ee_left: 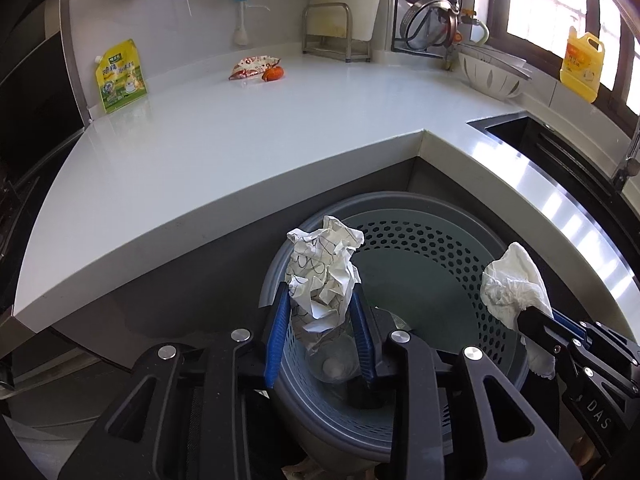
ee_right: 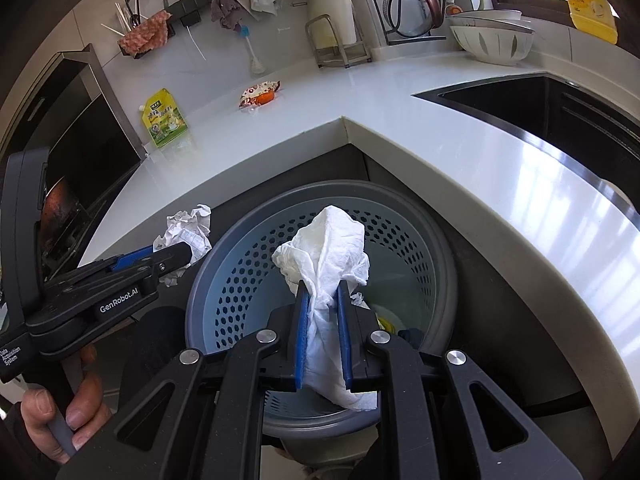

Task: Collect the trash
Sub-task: 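Open both tools to drop the tissue and paper into the basket, then move both tools back over the counter toward the orange peel and wrapper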

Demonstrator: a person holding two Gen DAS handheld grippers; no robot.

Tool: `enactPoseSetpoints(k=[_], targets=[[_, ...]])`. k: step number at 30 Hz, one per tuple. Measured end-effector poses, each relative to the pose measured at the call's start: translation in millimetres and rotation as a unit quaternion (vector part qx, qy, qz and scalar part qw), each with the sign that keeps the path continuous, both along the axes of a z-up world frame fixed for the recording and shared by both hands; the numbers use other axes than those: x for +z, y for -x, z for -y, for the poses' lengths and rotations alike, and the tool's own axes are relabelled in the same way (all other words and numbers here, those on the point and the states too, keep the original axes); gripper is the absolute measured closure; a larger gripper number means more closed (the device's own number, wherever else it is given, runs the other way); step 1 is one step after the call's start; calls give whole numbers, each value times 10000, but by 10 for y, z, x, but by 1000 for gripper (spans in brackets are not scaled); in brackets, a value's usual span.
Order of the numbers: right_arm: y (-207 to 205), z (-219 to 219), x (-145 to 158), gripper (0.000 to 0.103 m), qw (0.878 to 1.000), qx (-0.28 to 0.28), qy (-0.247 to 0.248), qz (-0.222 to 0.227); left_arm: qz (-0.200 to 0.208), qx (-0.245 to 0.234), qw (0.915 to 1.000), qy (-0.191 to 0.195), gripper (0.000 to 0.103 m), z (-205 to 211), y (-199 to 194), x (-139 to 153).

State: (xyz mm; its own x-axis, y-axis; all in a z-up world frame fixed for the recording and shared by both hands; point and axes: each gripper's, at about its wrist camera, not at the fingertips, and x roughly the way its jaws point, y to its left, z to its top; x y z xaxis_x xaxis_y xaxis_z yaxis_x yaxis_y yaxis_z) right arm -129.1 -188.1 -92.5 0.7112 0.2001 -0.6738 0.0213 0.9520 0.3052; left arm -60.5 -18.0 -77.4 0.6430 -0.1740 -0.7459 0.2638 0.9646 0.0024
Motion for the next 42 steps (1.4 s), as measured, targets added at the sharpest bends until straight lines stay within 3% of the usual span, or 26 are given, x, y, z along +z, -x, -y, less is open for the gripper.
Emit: enactPoseSetpoints(k=[7, 17, 19, 21, 22, 42], targets=[[-101, 34, -173, 90, 9997, 26, -91, -218, -153, -74, 9998, -57, 70, 83, -77, -136], [-163, 46, -220, 88, 9995, 9, -109, -280, -291, -86, 9995, 28, 51, 89, -148, -207], [-157, 52, -218, 82, 9996, -11, -110, -273, -266, -68, 9996, 33, 45, 87, -147, -204], [-141, 67, -205, 64, 9997, -77, -102, -225, -246, -40, 9997, 38, 38, 75, -150, -195], [-134, 75, -196, 63, 9997, -96, -111, -196, -242, -23, 9997, 47, 36, 65, -149, -192], [-71, 43, -88, 62, 9999, -94, -97, -75, -151, 81, 9998, 102, 24, -24, -80, -101]])
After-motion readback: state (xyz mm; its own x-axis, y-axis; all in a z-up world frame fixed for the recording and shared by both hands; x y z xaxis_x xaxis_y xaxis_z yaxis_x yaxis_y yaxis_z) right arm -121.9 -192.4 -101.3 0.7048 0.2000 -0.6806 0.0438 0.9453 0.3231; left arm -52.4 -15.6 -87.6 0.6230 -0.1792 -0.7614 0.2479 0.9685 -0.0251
